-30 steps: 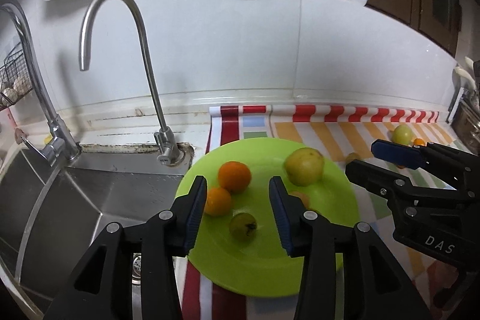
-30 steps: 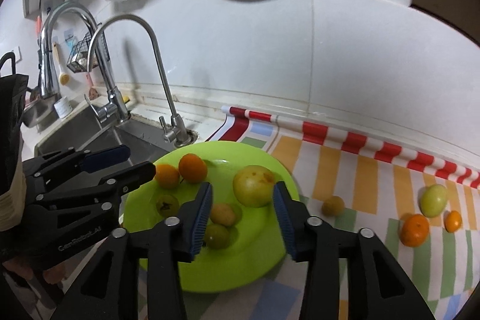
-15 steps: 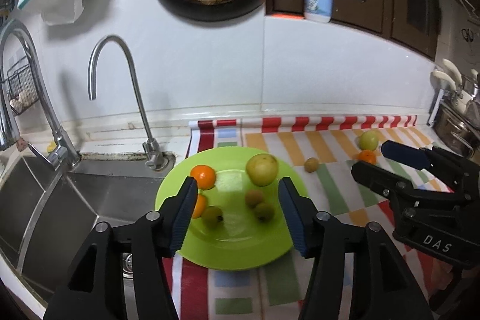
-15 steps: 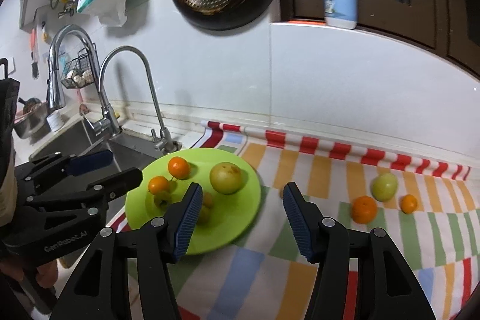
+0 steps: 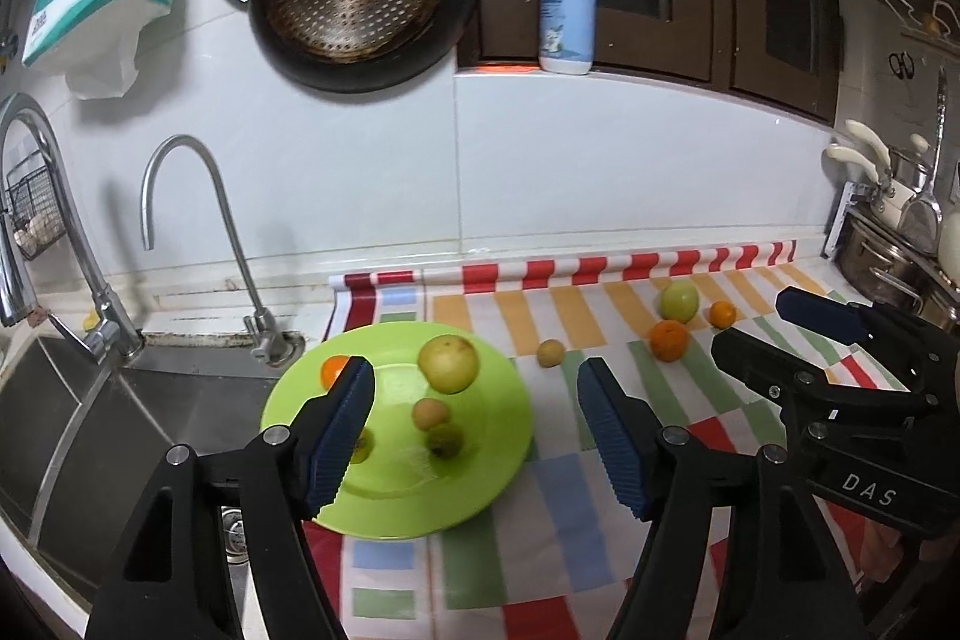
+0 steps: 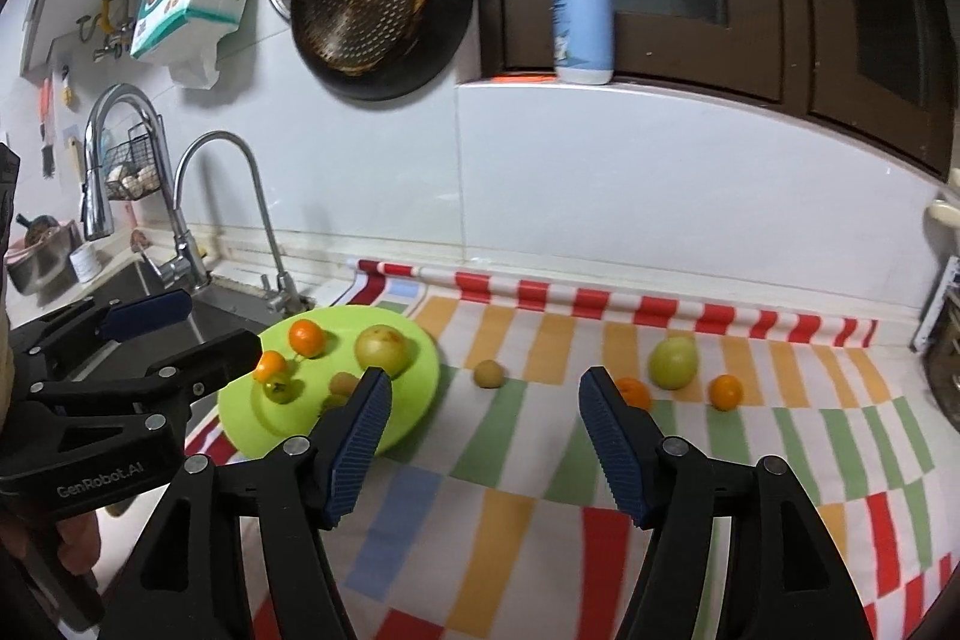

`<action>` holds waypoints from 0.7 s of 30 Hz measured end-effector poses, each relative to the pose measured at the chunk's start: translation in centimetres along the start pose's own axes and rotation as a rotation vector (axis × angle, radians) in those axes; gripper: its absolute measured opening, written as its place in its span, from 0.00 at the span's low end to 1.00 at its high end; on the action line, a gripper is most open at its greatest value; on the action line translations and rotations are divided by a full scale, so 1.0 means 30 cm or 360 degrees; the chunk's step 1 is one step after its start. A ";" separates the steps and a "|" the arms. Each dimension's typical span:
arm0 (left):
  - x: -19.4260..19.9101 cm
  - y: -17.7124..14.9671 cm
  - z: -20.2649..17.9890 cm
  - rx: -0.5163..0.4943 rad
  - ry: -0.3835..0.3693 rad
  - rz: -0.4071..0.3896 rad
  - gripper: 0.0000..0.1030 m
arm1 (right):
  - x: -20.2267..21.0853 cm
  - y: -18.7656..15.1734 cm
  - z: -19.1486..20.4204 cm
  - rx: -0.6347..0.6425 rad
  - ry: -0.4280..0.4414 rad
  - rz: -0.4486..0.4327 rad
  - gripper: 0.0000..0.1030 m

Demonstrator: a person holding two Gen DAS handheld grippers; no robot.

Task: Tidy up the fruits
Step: 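Open both tools and withdraw them from the plate toward the remaining fruits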

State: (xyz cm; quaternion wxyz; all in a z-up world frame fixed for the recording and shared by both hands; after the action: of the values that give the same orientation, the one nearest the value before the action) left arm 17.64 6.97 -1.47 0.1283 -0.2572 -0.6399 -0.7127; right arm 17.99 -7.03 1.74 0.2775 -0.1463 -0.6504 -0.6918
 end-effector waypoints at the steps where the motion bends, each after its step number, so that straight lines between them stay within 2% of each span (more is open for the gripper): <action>1: -0.001 0.005 -0.014 0.0001 0.0000 -0.0002 0.70 | 0.003 0.000 -0.009 -0.0001 -0.0006 -0.0002 0.64; 4: -0.007 0.017 -0.045 0.0004 -0.0005 -0.0007 0.71 | 0.014 0.003 -0.051 -0.0008 -0.0032 -0.0009 0.67; 12: -0.057 0.057 -0.112 0.0009 0.0004 -0.0027 0.76 | 0.013 0.018 -0.146 -0.0026 -0.0081 -0.0029 0.67; 21: -0.190 0.076 -0.161 0.0009 -0.0013 0.0044 0.76 | -0.076 0.031 -0.231 -0.0054 -0.0099 -0.0010 0.67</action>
State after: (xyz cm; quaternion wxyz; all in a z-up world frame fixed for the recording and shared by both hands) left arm 22.57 1.09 -2.80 0.1364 -0.2684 -0.6389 -0.7079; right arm 21.46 -13.39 0.44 0.2524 -0.1703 -0.6473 -0.6988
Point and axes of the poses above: each gripper's, at about its wrist camera, not at the fingertips, and x roughly against the way its jaws point, z to its left, y to its top, the point moved 3 cm from there along -x, roughly the way its jaws point, and after that the axes turned 3 degrees about -x, right-handed, at the moved point
